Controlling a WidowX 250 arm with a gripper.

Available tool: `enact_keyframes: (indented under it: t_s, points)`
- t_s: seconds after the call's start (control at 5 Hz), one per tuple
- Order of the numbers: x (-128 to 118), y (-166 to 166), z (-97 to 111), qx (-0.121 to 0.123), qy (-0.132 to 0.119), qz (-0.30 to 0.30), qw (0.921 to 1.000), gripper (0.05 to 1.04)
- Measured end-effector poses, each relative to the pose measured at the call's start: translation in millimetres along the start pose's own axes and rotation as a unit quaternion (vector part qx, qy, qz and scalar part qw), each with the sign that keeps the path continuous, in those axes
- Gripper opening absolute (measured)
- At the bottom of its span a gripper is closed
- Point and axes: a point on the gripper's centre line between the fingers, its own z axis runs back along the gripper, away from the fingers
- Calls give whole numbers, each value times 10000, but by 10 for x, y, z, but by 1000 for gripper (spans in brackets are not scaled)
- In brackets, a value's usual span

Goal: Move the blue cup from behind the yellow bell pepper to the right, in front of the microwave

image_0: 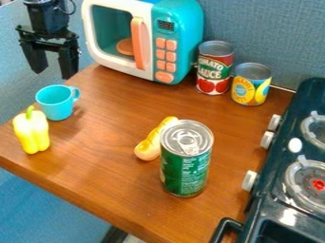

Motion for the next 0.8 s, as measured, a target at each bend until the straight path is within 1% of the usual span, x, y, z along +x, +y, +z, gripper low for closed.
enact_keyframes:
  t_s: [0.2,0.4,0.6,0.8]
  points:
    - [-28,-11,-129,-52,193,-8,9998,1001]
    - [-23,-8,-204,-65,229,-45,9997,1001]
    - [-77,19,-345,39,396,53,9992,1001]
    - [-110,-3,-427,189,468,-29,9987,1001]
